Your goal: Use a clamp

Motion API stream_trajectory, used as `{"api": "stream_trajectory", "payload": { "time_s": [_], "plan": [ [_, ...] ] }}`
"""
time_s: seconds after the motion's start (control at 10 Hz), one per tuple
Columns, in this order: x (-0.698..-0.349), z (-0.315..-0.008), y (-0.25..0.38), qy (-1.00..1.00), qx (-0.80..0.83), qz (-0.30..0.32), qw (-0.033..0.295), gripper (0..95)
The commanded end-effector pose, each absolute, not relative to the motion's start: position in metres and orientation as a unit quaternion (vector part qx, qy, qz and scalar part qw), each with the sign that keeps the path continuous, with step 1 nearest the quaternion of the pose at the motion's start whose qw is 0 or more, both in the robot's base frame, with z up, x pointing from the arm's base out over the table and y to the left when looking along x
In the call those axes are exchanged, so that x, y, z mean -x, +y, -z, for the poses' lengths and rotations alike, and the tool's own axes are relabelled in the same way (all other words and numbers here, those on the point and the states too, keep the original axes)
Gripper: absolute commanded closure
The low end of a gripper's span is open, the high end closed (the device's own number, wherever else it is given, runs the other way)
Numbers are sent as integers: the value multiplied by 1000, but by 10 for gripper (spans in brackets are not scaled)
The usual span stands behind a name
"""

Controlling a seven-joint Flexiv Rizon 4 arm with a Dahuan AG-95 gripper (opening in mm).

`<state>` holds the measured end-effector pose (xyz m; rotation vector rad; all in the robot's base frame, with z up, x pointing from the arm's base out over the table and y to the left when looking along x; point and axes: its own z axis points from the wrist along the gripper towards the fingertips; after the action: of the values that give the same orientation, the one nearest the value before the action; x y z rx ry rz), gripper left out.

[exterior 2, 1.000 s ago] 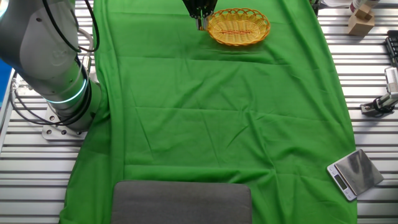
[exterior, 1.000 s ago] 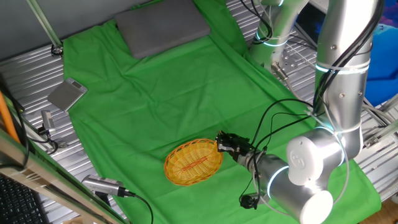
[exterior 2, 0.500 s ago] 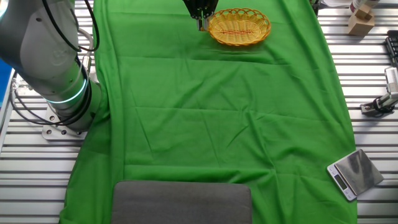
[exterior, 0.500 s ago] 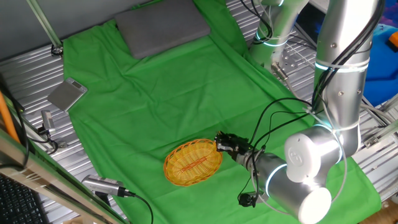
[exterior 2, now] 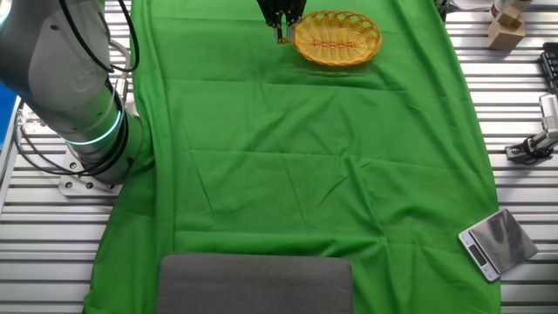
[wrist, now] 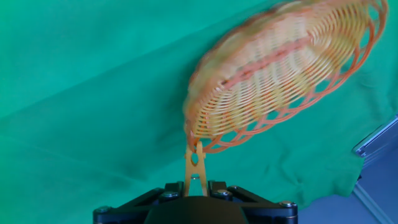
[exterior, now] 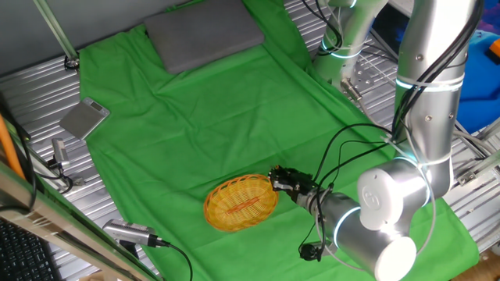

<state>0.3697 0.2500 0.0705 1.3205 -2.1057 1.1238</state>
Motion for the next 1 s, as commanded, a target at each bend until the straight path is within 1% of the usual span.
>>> {"api": "stream_trajectory", "payload": {
  "time_s": [0.1, 0.2, 0.7, 1.0],
  "plan": [
    [-369, -71, 249, -755, -474, -403, 205, 760],
    [-369, -71, 249, -755, -474, -404, 205, 570],
    [-369, -71, 249, -756, -477, -400, 203, 570],
    [-367, -72, 245, -762, -491, -376, 192, 570]
  ]
}}
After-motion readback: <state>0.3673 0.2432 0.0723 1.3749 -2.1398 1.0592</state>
